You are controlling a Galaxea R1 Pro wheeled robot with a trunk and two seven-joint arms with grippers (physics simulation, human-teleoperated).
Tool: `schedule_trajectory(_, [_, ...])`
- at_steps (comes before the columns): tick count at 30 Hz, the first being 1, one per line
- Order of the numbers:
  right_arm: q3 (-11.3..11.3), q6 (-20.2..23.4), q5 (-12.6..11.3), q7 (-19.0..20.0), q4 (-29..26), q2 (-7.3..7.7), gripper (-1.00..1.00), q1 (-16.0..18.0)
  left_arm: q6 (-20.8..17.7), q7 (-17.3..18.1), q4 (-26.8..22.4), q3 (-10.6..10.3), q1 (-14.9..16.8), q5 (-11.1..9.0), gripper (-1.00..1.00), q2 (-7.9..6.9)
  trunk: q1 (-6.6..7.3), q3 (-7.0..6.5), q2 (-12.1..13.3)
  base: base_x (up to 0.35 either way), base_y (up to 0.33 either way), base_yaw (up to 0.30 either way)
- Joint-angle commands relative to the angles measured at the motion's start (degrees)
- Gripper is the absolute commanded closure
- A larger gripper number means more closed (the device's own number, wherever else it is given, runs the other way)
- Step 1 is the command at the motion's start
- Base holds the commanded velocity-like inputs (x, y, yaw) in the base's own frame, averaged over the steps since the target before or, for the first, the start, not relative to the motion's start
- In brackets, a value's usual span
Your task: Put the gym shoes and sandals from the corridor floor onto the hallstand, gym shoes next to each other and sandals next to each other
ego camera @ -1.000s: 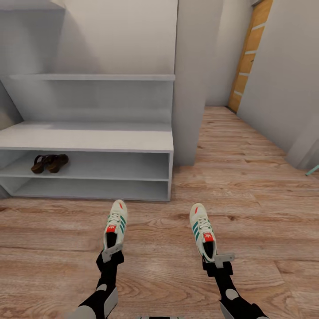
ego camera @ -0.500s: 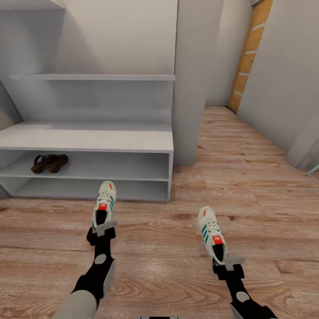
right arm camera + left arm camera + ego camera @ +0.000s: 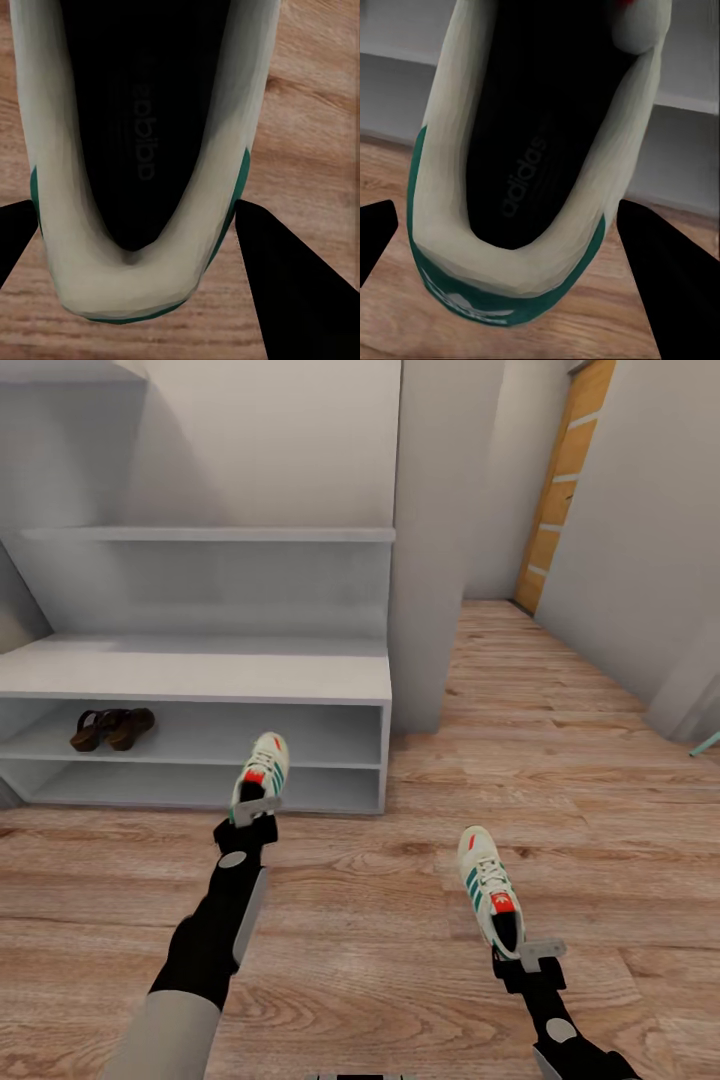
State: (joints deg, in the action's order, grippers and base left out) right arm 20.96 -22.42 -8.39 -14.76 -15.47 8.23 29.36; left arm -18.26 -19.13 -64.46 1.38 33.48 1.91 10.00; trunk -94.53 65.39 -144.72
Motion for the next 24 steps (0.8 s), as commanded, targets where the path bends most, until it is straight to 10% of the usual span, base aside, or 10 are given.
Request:
schedule_trajectory(1, [0.03,-0.01,-0.05,-0.08,0.00,0.04,1.00,0.00,-1.15,-0.04,-0.63,-0.44,0.00,-0.26,1.00,0.00,0.00,0.00,0.00,0.000,0.000,0.000])
schedule_trajectory(11, [0.09,0.08,0.02,-9.52,0.40,2.23,1.00,0.00,-8.32,-1.74,-4.06,-2.12,0.01,-1.35,1.00,0.00,0.00,0.00,0.00,0.000,0.000,0.000])
schedule_trajectory(17, [0.13,0.03,-0.04,-11.63,3.75,3.80,1.00,0.00,-10.02,-14.12,-4.92,-2.58,0.00,-2.25,1.00,0.00,0.00,0.00,0.00,0.000,0.000,0.000])
schedule_trajectory(24, [0.18,-0.06,0.03,-16.40,6.83,4.87,1.00,0.00,-10.21,-17.62,-5.07,-9.25,-0.03,-5.29,1.00,0.00,0.00,0.00,0.00,0.000,0.000,0.000])
